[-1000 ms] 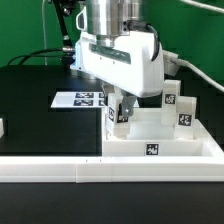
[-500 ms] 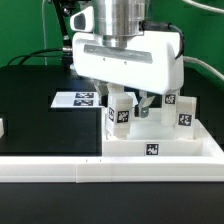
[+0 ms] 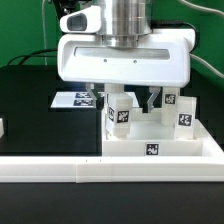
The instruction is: Assemble square table
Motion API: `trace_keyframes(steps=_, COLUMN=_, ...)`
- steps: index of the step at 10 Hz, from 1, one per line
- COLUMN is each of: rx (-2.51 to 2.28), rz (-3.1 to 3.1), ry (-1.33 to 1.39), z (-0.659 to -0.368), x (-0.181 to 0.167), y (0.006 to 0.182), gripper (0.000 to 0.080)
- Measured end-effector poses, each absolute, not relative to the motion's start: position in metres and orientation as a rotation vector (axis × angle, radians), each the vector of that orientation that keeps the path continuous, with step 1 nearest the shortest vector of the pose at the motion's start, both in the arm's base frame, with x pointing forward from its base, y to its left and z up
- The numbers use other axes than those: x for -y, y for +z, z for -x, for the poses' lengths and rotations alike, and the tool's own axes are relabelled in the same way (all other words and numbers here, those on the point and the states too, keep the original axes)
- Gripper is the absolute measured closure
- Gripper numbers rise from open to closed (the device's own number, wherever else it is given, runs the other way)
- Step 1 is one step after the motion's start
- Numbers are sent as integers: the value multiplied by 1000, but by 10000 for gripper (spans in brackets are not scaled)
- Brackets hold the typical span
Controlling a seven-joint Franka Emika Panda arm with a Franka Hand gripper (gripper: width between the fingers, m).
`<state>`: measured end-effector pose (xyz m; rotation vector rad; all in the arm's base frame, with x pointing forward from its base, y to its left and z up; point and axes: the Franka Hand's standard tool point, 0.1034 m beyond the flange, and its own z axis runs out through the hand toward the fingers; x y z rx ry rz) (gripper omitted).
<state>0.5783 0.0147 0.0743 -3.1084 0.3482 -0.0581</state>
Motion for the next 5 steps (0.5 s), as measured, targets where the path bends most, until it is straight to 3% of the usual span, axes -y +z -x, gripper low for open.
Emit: trace_keyframes(steps=5, rx=140, rz=3149, ry=-58, z=-579, x=-7, y=75, gripper=150)
